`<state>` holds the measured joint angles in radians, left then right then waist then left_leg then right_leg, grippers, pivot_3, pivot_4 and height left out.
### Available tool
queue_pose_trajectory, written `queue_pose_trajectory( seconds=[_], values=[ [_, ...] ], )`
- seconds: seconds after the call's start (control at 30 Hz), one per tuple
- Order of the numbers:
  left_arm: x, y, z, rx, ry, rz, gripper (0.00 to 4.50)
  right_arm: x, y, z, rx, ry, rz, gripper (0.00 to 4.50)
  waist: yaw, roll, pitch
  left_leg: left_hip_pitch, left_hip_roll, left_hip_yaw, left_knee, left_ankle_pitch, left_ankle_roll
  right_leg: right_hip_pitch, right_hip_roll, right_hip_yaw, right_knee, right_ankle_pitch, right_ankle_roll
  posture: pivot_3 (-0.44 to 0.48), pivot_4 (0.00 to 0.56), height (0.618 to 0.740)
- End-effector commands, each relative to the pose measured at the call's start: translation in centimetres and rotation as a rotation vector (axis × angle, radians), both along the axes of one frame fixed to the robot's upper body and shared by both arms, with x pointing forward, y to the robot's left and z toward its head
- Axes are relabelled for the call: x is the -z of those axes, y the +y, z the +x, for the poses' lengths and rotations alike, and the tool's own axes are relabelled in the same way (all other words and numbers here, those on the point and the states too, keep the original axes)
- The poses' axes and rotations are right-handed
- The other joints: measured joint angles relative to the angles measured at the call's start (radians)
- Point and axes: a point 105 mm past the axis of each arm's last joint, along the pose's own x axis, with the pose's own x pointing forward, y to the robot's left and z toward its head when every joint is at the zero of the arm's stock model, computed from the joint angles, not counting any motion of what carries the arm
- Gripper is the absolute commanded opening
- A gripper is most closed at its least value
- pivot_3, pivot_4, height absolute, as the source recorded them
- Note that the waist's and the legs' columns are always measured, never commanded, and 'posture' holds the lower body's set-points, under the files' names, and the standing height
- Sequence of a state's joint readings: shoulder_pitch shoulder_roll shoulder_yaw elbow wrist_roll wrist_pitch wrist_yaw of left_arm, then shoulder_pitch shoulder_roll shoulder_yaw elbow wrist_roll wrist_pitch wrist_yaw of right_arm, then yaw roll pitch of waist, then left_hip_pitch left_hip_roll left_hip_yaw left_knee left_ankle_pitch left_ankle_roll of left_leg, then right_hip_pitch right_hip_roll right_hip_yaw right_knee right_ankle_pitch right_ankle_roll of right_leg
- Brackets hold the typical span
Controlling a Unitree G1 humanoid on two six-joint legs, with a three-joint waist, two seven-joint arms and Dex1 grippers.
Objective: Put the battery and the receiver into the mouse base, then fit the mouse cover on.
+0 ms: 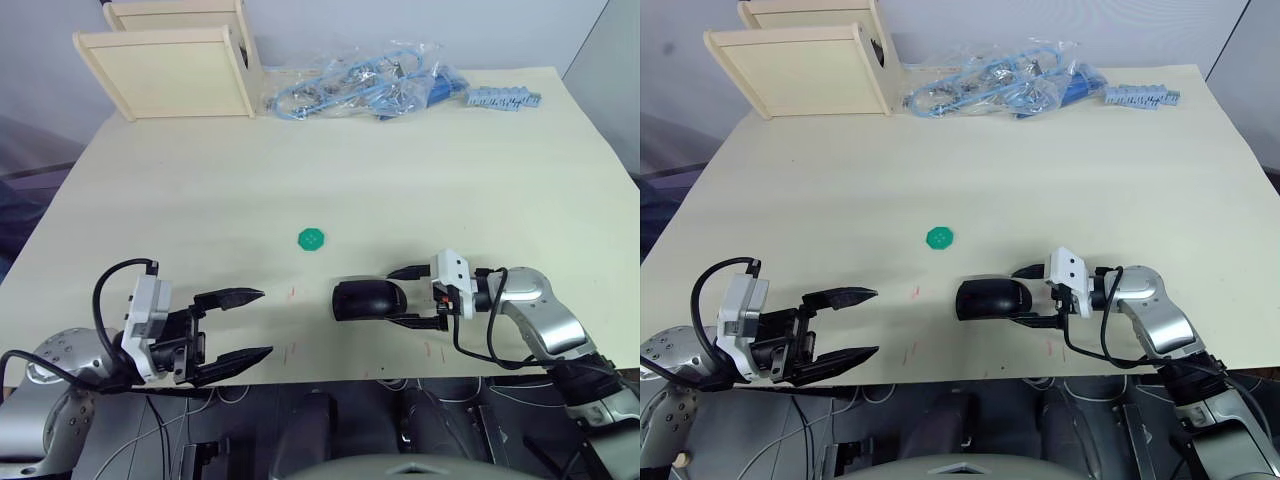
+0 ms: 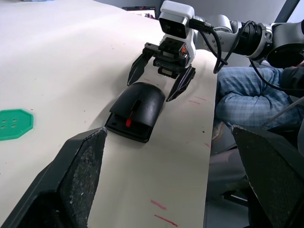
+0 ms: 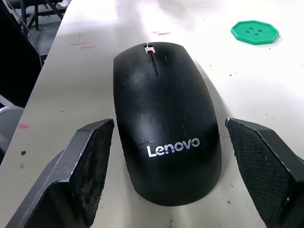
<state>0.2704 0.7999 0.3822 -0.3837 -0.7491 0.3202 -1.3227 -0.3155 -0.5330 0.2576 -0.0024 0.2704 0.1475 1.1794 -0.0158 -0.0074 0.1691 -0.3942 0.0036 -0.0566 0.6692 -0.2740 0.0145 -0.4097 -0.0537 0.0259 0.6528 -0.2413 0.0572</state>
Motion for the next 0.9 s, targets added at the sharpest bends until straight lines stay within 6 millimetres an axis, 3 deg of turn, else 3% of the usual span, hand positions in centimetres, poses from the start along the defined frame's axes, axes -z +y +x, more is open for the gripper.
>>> queue_pose_trajectory(
  seconds=[0.03, 0.37, 0.47, 0.77, 0.9],
  values=[
    [-0.8, -0.2, -0.2, 0.013, -0.041, 0.004, 4.50, -0.9, 0.4, 0.0, -0.028, -0.046, 0.010, 3.97, 0.000, 0.000, 0.000, 0.000, 0.000, 0.000, 0.000, 0.000, 0.000, 0.000, 0.000, 0.000, 0.000, 0.000, 0.000, 0.000, 0.150, 0.740],
    [-0.8, -0.2, -0.2, 0.011, -0.041, 0.004, 4.50, -0.9, 0.5, -0.1, -0.037, -0.045, 0.006, 3.97, 0.000, 0.000, 0.000, 0.000, 0.000, 0.000, 0.000, 0.000, 0.000, 0.000, 0.000, 0.000, 0.000, 0.000, 0.000, 0.000, 0.150, 0.740],
    [-0.8, -0.2, -0.2, 0.012, -0.041, 0.004, 4.50, -0.9, 0.6, -0.2, -0.039, -0.048, 0.006, 3.26, 0.000, 0.000, 0.000, 0.000, 0.000, 0.000, 0.000, 0.000, 0.000, 0.000, 0.000, 0.000, 0.000, 0.000, 0.000, 0.000, 0.150, 0.740],
    [-0.7, -0.2, -0.2, 0.012, -0.040, 0.003, 4.50, -1.2, 0.7, -0.2, -0.042, -0.061, 0.006, 3.26, 0.000, 0.000, 0.000, 0.000, 0.000, 0.000, 0.000, 0.000, 0.000, 0.000, 0.000, 0.000, 0.000, 0.000, 0.000, 0.000, 0.150, 0.740],
    [-0.7, -0.2, -0.2, 0.010, -0.039, 0.004, 4.50, -2.2, 0.8, -0.4, -0.053, -0.082, 0.011, 3.26, 0.000, 0.000, 0.000, 0.000, 0.000, 0.000, 0.000, 0.000, 0.000, 0.000, 0.000, 0.000, 0.000, 0.000, 0.000, 0.000, 0.150, 0.740]
  ],
)
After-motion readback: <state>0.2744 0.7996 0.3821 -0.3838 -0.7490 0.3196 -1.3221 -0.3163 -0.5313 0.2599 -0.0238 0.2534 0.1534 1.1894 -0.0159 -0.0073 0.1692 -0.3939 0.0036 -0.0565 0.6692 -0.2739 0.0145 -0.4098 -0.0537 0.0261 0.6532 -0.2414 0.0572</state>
